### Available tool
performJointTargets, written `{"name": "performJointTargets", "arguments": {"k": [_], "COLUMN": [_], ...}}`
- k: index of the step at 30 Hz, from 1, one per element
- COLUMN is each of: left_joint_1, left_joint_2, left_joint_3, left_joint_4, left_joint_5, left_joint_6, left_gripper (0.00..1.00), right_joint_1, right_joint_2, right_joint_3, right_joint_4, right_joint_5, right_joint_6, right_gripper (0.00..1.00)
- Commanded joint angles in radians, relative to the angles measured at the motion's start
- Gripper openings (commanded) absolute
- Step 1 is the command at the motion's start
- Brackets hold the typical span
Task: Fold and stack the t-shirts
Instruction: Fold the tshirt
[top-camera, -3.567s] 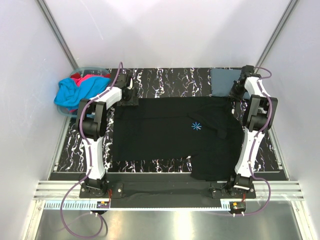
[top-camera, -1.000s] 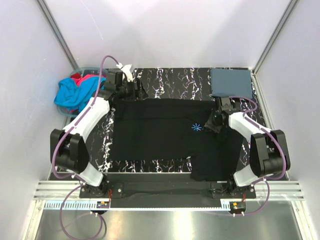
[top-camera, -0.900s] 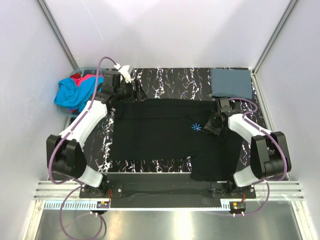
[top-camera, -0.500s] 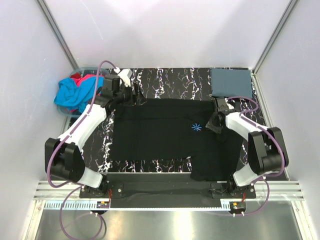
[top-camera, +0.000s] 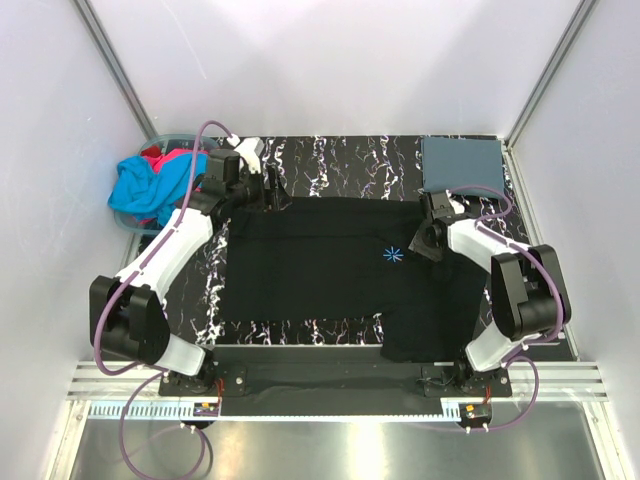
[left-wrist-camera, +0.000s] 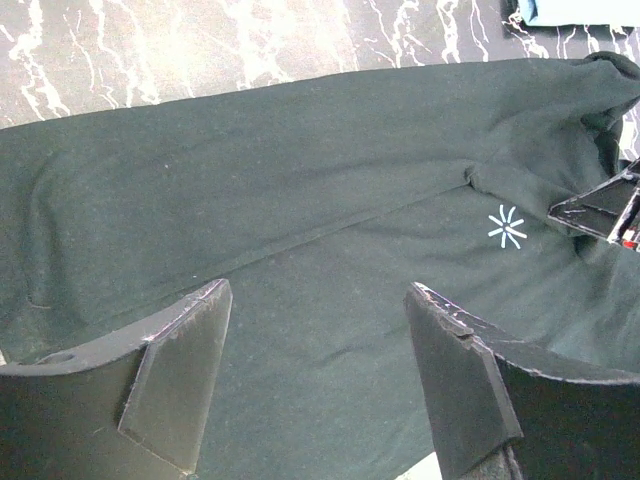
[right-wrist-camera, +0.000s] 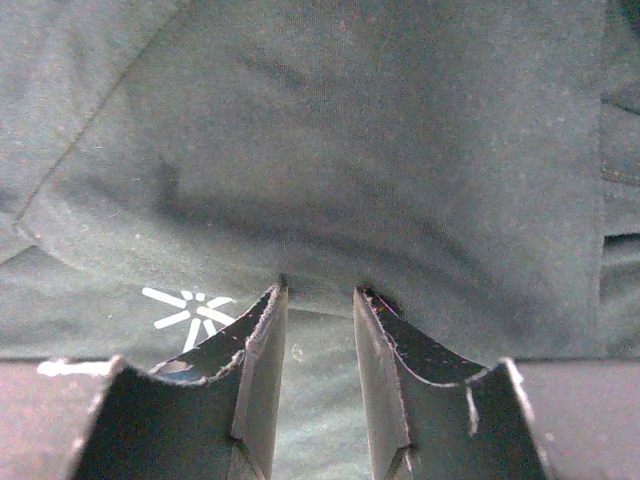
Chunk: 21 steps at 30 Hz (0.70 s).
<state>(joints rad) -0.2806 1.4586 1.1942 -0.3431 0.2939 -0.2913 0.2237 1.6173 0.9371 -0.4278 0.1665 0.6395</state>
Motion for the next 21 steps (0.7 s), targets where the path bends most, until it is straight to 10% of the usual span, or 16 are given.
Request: {"name": "performJointTargets", "arguments": {"k": [1, 6, 10, 21], "left_joint_1": [0.000, 0.000, 0.000, 0.001], "left_joint_2": [-0.011, -0.009, -0.014, 0.046], "left_joint_3": [-0.001, -0.001, -0.004, 0.021], "left_joint_4": [0.042, 0.042, 0.038, 0.012], "left_joint_5": [-0.024, -0.033, -0.047, -0.049], "left_joint_6": [0.015, 0.018, 0.024, 0.030], "left_gripper": [0.76, 0.76, 0.76, 0.76], "right_joint_1": [0.011, 0.014, 0.014, 0.014], "right_joint_2": [0.041, 0.093, 0.090, -0.068], "right_joint_3": [0.034, 0.046, 0.071, 0.180], "right_joint_4": [0.031, 0.029, -0.006, -0.203], "right_joint_5": [0.028, 0.030, 0.034, -0.059], "right_joint_6": [-0.024, -0.023, -0.038, -0.063], "right_gripper": [0.41, 0.34, 0.00, 0.00]}}
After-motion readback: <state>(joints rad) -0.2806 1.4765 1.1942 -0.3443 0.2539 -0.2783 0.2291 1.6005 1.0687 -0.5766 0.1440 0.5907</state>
